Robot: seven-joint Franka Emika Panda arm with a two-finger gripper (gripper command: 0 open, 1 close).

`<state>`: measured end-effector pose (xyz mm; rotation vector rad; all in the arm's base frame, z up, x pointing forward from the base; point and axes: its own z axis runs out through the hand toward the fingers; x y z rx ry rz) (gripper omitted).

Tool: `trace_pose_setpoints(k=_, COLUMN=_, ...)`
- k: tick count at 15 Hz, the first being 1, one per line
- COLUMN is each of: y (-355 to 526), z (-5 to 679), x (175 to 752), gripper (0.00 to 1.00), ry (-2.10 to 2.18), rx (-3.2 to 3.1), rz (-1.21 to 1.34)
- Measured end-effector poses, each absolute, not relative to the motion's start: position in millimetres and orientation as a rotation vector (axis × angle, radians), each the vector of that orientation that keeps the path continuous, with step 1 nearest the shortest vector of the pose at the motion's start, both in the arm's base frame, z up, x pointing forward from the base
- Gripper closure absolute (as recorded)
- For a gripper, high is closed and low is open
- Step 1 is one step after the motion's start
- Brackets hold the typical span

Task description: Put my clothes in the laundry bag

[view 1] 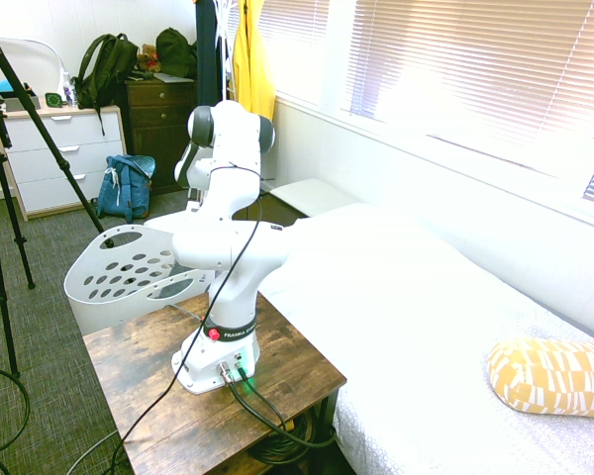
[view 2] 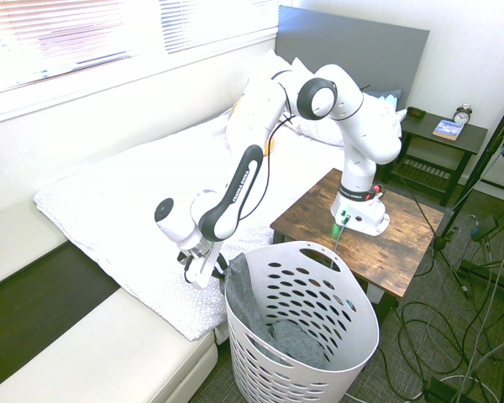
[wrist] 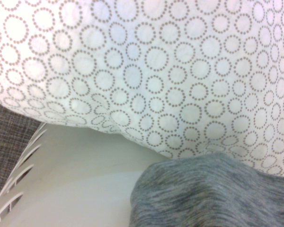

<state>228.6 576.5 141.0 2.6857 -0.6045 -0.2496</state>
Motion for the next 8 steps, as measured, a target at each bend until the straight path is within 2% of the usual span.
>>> trace_pose_setpoints(k=8, y=569.6, z=173.2, x=230.2, gripper=1.0, ry=-0.632, rx=2.708, rz=-0.237)
